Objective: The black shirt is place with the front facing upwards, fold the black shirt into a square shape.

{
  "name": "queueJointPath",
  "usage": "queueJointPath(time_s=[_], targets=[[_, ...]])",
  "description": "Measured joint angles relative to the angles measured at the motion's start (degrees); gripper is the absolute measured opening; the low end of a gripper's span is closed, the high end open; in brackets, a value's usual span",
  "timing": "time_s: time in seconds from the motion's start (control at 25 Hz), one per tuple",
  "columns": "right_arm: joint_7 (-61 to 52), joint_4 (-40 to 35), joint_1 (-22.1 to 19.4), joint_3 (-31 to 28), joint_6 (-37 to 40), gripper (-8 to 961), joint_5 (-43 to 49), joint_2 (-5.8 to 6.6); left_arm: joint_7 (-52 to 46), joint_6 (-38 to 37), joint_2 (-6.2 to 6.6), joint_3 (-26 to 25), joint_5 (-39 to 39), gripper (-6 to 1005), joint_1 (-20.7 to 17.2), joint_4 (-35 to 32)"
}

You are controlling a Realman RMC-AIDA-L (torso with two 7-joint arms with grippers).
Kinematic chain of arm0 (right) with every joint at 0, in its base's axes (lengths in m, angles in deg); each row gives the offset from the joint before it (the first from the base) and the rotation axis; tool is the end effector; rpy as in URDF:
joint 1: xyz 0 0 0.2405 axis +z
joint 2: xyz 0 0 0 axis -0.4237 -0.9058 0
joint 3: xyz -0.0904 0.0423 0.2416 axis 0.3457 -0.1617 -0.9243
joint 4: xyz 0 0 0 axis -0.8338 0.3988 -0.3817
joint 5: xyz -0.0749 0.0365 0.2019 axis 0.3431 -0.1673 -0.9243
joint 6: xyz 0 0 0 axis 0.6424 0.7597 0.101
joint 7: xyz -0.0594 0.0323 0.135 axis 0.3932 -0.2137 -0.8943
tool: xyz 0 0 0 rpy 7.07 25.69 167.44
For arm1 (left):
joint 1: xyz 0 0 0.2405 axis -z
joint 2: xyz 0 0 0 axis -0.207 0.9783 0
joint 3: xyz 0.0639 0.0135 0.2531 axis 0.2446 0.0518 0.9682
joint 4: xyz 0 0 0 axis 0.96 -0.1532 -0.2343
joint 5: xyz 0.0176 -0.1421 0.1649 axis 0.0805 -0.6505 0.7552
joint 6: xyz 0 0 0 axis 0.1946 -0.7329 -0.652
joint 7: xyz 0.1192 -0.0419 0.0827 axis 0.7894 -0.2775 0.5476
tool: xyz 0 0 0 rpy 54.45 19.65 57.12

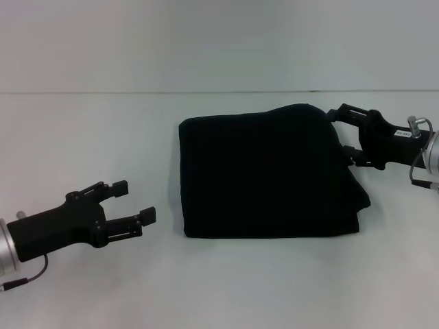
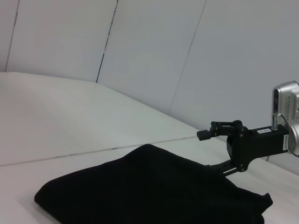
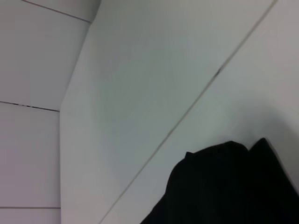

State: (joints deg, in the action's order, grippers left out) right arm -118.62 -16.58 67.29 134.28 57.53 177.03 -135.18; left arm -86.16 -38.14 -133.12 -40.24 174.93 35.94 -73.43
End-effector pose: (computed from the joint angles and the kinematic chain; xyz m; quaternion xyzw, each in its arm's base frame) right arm 0.2897 0.4337 -0.0148 -0.5532 0.7544 0.3142 0.1616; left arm -0.3214 0.3097 -0.0056 -0.8876 -0.2826 -0.2938 0.2143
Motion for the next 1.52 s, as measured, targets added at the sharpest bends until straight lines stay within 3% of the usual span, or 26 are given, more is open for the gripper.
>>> queueJointPath(time_s=[0.4,0.68,1.0,1.08,1.52], targets=[[1.57,-0.68,0.40,-0.21,-0.62,890,-0.49,-0.68,0.09,0.06,-0.08,0.00,0.08,955,0.01,0.00],[3.61,-0.69,1.39,0.11,-2.65,885,-0.42,-1.99,0.07,-0.12,-0.07,0.00,-0.07,954,-0.02,0.00],[6.32,-1.25,1.61,0.22,-4.50,879,-0.10,-2.36,-0.05,-0.40,-0.01,0.00,-0.30,953,-0.32,-0.10],[6.73,-1.25,1.68,0.21,-4.98,677,-0.22,-2.41,-0.10,-0.45,-0.01,0.00,-0.32,953,-0.35,-0.21],[8.86,-1.21,2.45,0.24,-8.16,423,-0.05,-2.98,-0.02,-0.43,0.00,-0.43,-0.35,952,-0.30,-0.12]])
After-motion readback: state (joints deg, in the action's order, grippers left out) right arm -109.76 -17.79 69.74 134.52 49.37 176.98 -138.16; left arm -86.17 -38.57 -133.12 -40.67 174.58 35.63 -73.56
